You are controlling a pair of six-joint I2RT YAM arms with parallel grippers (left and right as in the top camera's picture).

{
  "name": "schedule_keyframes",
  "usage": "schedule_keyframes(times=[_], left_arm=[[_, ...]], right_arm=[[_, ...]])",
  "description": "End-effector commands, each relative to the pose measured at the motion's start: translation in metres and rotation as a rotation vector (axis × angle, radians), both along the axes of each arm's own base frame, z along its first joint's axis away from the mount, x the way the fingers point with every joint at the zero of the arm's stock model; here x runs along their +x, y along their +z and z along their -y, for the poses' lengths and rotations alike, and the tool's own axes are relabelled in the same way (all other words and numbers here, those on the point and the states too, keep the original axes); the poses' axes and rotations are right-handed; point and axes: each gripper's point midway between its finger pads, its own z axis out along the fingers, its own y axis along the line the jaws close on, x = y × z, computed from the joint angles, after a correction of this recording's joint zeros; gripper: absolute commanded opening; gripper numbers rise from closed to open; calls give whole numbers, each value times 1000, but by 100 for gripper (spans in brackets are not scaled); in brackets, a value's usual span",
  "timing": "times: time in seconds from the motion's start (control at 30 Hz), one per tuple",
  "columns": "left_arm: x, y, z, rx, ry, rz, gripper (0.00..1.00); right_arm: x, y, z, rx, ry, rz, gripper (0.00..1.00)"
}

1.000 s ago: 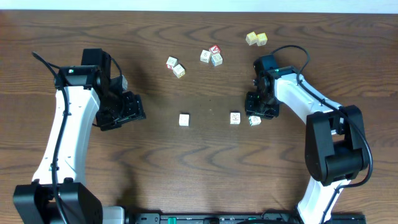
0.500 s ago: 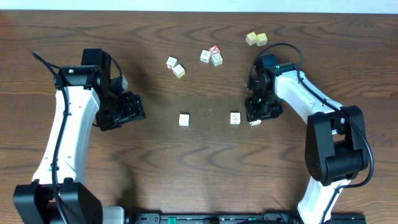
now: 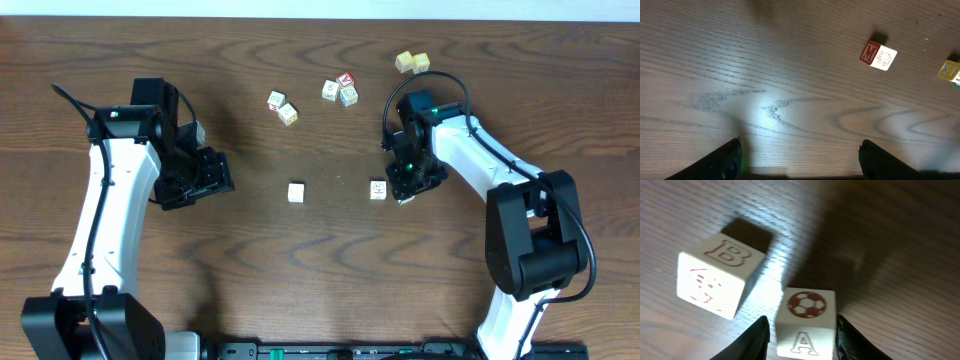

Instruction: Lift 3 blocks

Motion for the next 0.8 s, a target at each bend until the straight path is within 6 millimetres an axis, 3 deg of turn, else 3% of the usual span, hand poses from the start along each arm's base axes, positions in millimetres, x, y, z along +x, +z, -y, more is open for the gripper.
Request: schedule_keyframes(times=[0.0, 0.23, 0.57, 0.77], left_arm=[[2, 2, -1, 11, -11, 7, 75], [2, 2, -1, 11, -11, 7, 75], [2, 2, -1, 11, -11, 7, 75], [2, 2, -1, 11, -11, 7, 75]], right_arm=[[2, 2, 6, -43, 2, 26, 37], [5, 2, 5, -47, -75, 33, 29], [9, 2, 3, -61, -427, 21, 32], [8, 2, -2, -42, -540, -4, 32]])
